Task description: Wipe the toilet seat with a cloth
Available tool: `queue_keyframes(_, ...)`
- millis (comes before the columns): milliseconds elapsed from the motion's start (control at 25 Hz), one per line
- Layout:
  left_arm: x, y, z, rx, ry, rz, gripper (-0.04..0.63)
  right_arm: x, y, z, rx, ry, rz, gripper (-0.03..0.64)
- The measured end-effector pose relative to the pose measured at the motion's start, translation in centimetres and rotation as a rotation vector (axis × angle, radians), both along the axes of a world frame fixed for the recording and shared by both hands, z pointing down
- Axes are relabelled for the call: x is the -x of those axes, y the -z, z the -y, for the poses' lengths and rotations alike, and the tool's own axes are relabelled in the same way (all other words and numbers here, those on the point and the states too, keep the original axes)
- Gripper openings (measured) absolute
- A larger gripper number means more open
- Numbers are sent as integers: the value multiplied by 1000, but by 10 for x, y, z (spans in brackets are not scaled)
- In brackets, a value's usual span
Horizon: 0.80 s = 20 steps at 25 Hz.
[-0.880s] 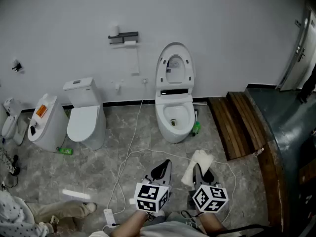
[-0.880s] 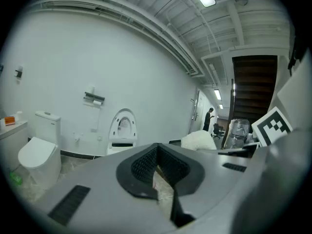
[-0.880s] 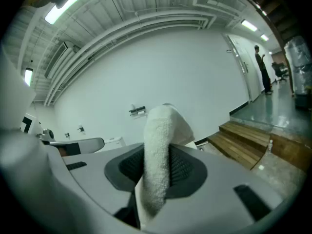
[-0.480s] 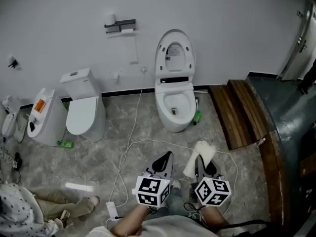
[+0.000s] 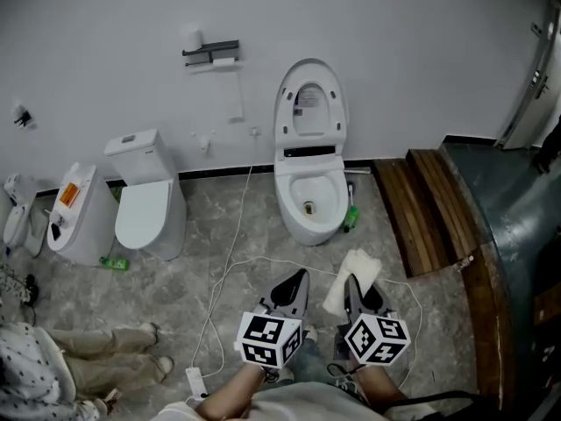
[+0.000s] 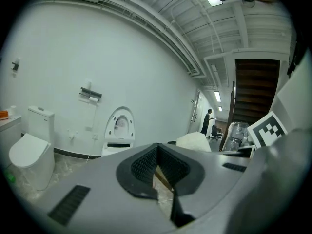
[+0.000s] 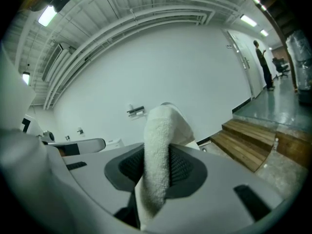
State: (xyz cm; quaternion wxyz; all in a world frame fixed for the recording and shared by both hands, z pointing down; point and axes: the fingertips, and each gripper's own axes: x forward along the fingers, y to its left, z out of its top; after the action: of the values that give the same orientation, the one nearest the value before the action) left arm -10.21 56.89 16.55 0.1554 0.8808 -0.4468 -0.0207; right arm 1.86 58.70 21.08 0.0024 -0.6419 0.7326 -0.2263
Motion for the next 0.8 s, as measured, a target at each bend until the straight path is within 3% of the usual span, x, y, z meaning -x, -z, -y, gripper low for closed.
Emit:
queue_keyframes(200,-12,10,34,-19,6,8,2,-2,17,38,-36,23,-10,100)
queue_keyframes(800,-42,14,130,-25,73,46,2,-61,21,132,-29,19,2,100)
